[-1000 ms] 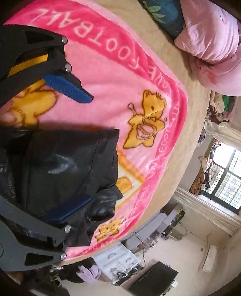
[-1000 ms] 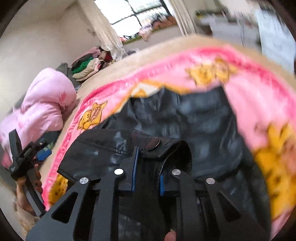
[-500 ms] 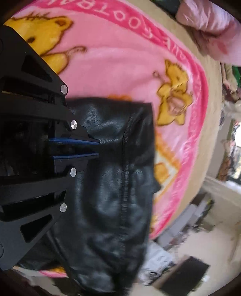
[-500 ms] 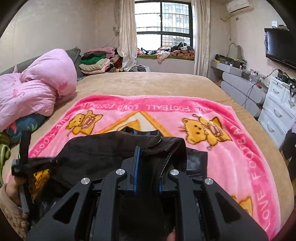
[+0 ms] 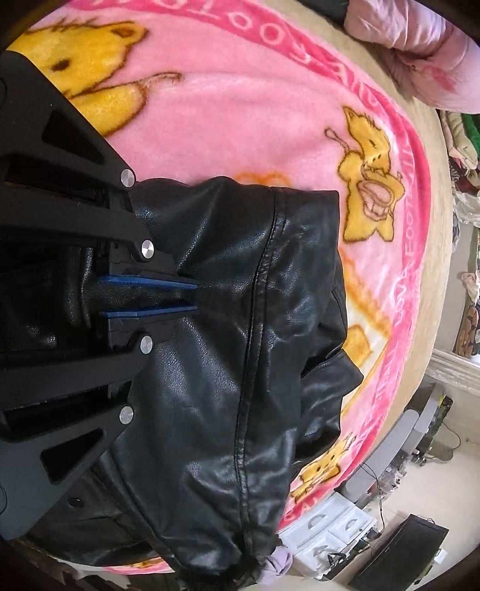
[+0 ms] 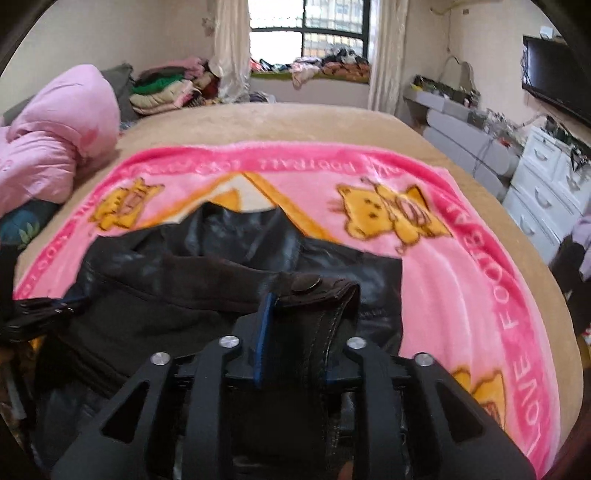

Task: Fold large clothes

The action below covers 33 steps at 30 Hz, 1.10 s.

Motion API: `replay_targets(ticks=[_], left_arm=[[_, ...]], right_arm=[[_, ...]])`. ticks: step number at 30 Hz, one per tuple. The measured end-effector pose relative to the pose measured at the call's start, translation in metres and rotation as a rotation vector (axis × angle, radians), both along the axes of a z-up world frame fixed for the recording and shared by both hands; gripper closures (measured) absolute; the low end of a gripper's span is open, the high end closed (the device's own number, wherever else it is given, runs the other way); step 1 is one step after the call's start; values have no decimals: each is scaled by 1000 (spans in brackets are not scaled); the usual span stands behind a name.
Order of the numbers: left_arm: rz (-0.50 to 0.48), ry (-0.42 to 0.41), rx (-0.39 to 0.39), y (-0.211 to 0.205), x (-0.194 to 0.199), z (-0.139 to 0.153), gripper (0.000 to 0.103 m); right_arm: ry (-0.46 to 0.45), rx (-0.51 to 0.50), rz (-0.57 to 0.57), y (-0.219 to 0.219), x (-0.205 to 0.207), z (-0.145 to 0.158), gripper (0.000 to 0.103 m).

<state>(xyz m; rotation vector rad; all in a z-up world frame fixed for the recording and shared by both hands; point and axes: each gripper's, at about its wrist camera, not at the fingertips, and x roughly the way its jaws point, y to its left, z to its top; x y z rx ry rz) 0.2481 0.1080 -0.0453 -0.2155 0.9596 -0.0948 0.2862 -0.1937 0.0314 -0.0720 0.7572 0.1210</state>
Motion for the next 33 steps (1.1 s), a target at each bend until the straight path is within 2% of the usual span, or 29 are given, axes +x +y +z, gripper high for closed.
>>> replay_targets(ticks=[1, 3, 5, 6, 9, 12, 18, 24, 25, 27, 29, 33], left_arm=[[1, 1, -2, 1, 0, 0, 99], [2, 2, -6, 1, 0, 0, 99], [4, 3, -6, 1, 0, 0, 99], [4, 4, -7, 1, 0, 0, 99], [9, 8, -15, 1, 0, 0, 99], [8, 6, -6, 0, 0, 0, 99], [5, 5, -1, 0, 0, 0, 99], [4, 7, -11, 1, 0, 0, 99], [2, 7, -14, 1, 0, 0, 99], [1, 7, -18, 0, 0, 0, 99], [2, 7, -19, 1, 0, 0, 99], [2, 5, -27, 2, 0, 2, 99]], right_arm=[[34, 15, -16, -5, 2, -7, 77], [74, 44, -34, -11, 3, -14, 67], [99, 51, -93, -18, 1, -18, 42], [79, 51, -132, -22, -3, -16, 40], [35, 83, -140, -25, -12, -8, 40], [9, 59, -65, -2, -13, -6, 47], [26, 43, 40, 44, 10, -17, 49], [197, 6, -35, 43, 49, -70, 51], [210, 29, -34, 39, 52, -80, 51], [193, 64, -37, 34, 52, -88, 51], [179, 46, -35, 36, 49, -88, 51], [155, 76, -24, 35, 38, -74, 50]])
